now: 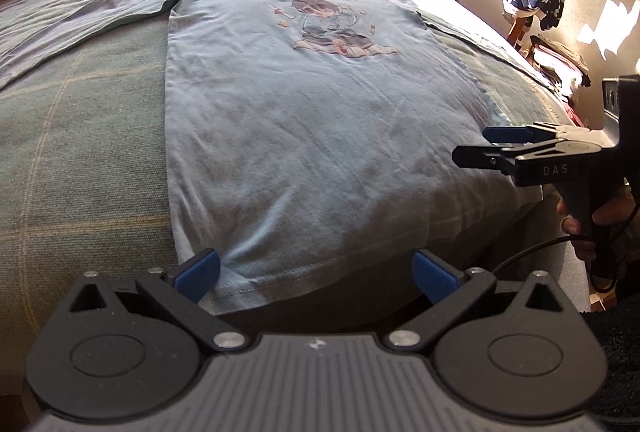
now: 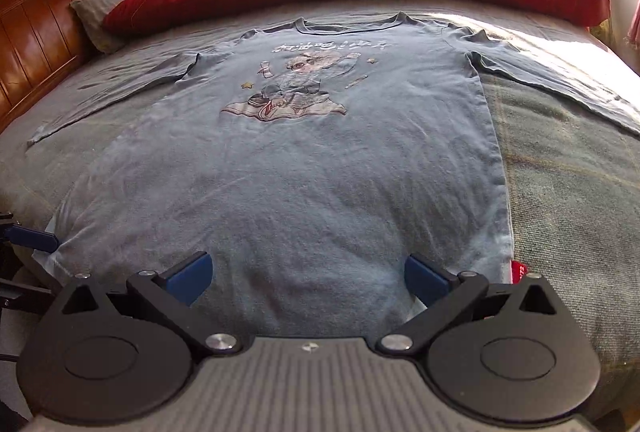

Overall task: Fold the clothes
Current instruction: 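Lift both grippers back above the flat shirt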

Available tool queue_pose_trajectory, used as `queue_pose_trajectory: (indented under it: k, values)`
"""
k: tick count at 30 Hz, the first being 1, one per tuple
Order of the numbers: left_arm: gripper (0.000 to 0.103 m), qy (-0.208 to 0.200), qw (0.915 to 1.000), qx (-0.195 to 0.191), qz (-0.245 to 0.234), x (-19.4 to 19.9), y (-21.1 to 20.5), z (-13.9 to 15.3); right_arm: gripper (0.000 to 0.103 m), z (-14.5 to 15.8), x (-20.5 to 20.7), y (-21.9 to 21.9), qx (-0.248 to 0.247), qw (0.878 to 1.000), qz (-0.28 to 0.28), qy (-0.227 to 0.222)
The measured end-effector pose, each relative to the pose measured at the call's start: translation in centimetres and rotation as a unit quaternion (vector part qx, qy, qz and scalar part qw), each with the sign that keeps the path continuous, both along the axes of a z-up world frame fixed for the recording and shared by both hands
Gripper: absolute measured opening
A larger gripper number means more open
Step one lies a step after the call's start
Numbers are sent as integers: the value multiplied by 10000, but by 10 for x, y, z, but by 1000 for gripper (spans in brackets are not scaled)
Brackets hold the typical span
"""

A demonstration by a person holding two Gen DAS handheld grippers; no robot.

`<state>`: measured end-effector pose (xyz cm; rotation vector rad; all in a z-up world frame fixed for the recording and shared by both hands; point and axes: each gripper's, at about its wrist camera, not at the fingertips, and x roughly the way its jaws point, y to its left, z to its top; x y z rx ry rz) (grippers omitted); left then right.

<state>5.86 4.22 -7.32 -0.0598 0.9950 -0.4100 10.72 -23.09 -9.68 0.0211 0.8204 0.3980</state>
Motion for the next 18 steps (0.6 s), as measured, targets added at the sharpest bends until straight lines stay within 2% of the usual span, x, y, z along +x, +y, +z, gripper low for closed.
queue_pose_trajectory:
  k: [4, 8, 13, 18]
  values:
    - [102, -498, 9987, 94, -93, 17, 0, 21, 103, -3, -2, 3, -154, 9999, 34, -31]
    - [102, -756, 9970, 83, -161, 52, -10, 26, 103, -5, -3, 12, -489, 9987, 97, -54]
    - [102, -335, 9994, -51, -59, 79, -13, 3, 103, -6, -1, 10, -445, 9990, 59, 9]
    - [102, -615, 9980, -142, -75, 54, -3, -7, 103, -7, -2, 13, -545, 9985, 85, -30]
